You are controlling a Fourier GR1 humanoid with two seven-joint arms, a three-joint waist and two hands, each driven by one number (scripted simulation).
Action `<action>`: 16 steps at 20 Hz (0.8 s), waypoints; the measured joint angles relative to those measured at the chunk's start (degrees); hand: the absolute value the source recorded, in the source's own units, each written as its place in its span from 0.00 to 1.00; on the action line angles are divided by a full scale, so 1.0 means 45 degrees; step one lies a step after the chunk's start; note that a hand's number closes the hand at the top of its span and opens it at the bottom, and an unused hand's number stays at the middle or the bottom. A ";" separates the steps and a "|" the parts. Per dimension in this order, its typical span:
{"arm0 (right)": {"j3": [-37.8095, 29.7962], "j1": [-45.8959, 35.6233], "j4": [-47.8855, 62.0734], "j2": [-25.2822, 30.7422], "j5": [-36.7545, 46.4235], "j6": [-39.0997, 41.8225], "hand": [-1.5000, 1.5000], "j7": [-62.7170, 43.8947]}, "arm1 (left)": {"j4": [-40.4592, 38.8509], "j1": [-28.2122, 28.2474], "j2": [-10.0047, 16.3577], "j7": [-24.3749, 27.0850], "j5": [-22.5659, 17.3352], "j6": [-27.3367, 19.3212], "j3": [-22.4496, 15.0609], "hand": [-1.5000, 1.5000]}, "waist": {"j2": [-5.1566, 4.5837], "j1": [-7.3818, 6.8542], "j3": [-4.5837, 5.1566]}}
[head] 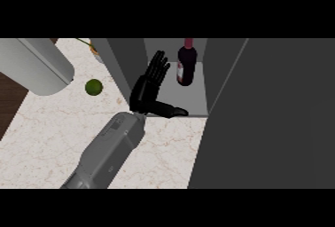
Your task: Pick up the wine, place it into the cabinet and close the cabinet
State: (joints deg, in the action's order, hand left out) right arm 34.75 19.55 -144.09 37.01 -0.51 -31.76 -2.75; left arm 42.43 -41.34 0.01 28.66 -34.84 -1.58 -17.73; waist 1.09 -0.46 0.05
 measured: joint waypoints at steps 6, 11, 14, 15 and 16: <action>-0.0050 -0.0023 -0.0019 0.0122 0.0024 -0.0112 0.00 0.0006 | 0.2653 0.2534 0.0120 -0.0202 0.0297 -0.0488 -0.0947 0.00 | -0.0032 -0.0045 -0.0002; -0.0257 0.0016 -0.0028 0.0419 0.0037 -0.0060 0.00 -0.0066 | 0.5182 0.4461 0.0698 -0.0869 0.0223 -0.0671 -0.1336 0.00 | -0.0075 -0.0009 -0.0004; -0.0363 -0.0001 -0.0029 0.0668 0.0041 0.0114 0.00 -0.0086 | 0.6517 0.5607 0.1165 -0.1000 0.0085 -0.0512 -0.1404 0.00 | -0.0101 0.0026 -0.0004; -0.0169 0.0015 -0.0014 0.0701 0.0051 0.0187 0.00 -0.0062 | 0.6927 0.5989 0.1427 -0.1077 -0.0072 -0.0330 -0.1325 0.00 | -0.0102 0.0026 -0.0003; -0.0104 -0.0025 0.0006 0.0758 0.0051 0.0328 0.00 -0.0036 | 0.7279 0.6339 0.1635 -0.1108 -0.0164 -0.0176 -0.1279 0.00 | -0.0114 0.0028 -0.0004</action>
State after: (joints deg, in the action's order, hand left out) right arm 34.28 19.43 -144.06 40.42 -0.28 -30.28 -2.91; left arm 75.18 -12.81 7.37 23.67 -35.58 -2.37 -23.49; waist 0.57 -0.34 0.03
